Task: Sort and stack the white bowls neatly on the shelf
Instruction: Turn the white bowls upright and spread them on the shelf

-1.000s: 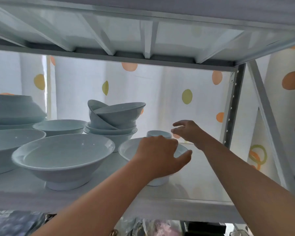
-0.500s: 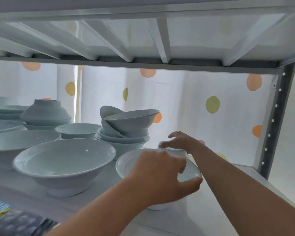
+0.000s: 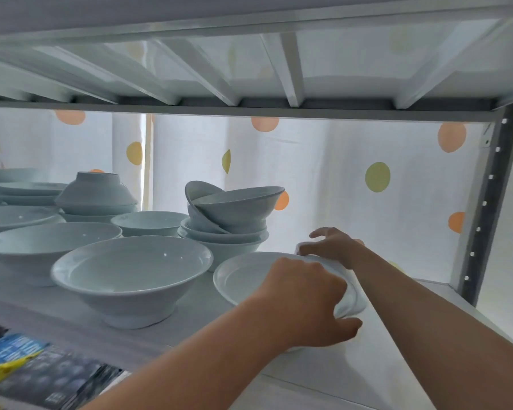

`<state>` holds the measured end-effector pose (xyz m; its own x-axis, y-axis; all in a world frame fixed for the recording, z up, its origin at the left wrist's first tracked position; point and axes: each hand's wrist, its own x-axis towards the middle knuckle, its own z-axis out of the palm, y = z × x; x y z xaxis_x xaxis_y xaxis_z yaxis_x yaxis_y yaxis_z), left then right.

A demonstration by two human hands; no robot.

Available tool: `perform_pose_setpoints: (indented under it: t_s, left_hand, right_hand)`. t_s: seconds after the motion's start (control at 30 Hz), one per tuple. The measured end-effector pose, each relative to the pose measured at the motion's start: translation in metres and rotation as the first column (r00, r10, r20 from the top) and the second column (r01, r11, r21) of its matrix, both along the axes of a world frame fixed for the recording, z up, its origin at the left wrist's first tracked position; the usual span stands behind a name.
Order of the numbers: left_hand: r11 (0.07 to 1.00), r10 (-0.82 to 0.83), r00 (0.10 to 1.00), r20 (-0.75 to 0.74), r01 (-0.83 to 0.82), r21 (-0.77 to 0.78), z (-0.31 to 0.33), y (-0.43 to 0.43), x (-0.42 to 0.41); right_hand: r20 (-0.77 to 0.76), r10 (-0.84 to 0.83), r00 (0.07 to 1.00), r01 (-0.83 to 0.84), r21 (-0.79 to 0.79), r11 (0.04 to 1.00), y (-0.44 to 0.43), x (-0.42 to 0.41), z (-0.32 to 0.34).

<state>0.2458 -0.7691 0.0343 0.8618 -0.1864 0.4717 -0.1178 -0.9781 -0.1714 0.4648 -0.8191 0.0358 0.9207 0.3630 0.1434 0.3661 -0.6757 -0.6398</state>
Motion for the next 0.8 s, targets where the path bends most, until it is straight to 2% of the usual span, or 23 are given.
perform_pose_setpoints:
  t_s: [0.33, 0.6, 0.8]
  left_hand:
    - [0.999, -0.043, 0.999, 0.024, 0.044, -0.024, -0.003, 0.001, 0.001]
    - [0.999, -0.05, 0.996, 0.072, 0.049, 0.012, -0.01, 0.009, 0.001]
    - [0.998, -0.043, 0.998, 0.048, 0.042, 0.037, -0.013, 0.012, -0.001]
  right_hand:
    - [0.097, -0.264, 0.96, 0.247, 0.154, 0.957, -0.037, -0.011, 0.006]
    - [0.177, -0.497, 0.849, 0.398, 0.403, 0.824, -0.076, -0.048, -0.001]
    - [0.206, -0.607, 0.768, 0.416, 0.56, 0.716, -0.102, -0.085, -0.013]
